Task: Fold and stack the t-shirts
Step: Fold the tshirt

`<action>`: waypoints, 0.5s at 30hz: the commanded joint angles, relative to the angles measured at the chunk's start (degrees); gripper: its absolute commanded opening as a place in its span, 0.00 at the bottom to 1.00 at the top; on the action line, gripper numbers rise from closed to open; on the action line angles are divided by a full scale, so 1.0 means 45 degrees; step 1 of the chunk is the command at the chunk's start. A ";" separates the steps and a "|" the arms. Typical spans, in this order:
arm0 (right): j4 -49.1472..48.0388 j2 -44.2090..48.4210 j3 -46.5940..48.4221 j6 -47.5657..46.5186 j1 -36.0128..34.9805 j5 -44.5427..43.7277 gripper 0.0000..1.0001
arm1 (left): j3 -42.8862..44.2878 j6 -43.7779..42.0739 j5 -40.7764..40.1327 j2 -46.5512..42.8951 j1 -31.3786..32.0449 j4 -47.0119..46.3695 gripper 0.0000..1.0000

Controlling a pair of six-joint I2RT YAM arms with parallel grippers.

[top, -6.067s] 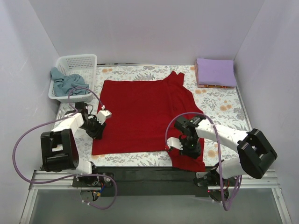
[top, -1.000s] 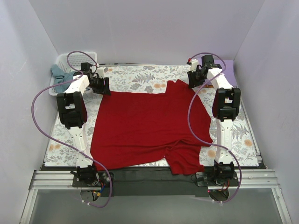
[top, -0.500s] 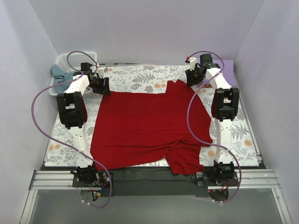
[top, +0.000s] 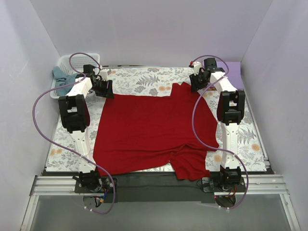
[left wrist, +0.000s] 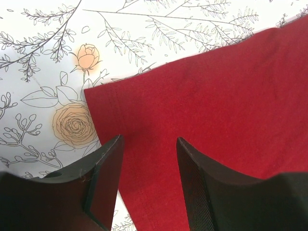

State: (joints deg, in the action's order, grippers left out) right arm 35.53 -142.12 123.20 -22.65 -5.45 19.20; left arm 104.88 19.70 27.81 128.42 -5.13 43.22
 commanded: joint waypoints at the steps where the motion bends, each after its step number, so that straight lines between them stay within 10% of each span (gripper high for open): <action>1: 0.0035 -0.0213 -0.0462 -0.0297 -0.0116 -0.0692 0.45 | 0.0033 -0.0199 -0.0301 -0.0315 -0.0111 -0.0289 0.46; 9: 0.0171 -0.0019 -0.1185 -0.0688 -0.0097 -0.1025 0.02 | 0.0735 -0.0199 -0.0282 0.0036 -0.0091 -0.0172 0.47; 15: 0.0152 0.0645 -0.0991 -0.0611 -0.0077 -0.0869 0.01 | 0.1283 -0.0490 -0.0146 0.0134 -0.0111 -0.0424 0.46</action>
State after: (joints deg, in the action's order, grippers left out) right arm 31.97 -140.68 120.16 -24.67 -5.72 16.62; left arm 107.87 19.44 27.59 129.95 -5.10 43.16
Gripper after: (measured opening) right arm 0.020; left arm 0.465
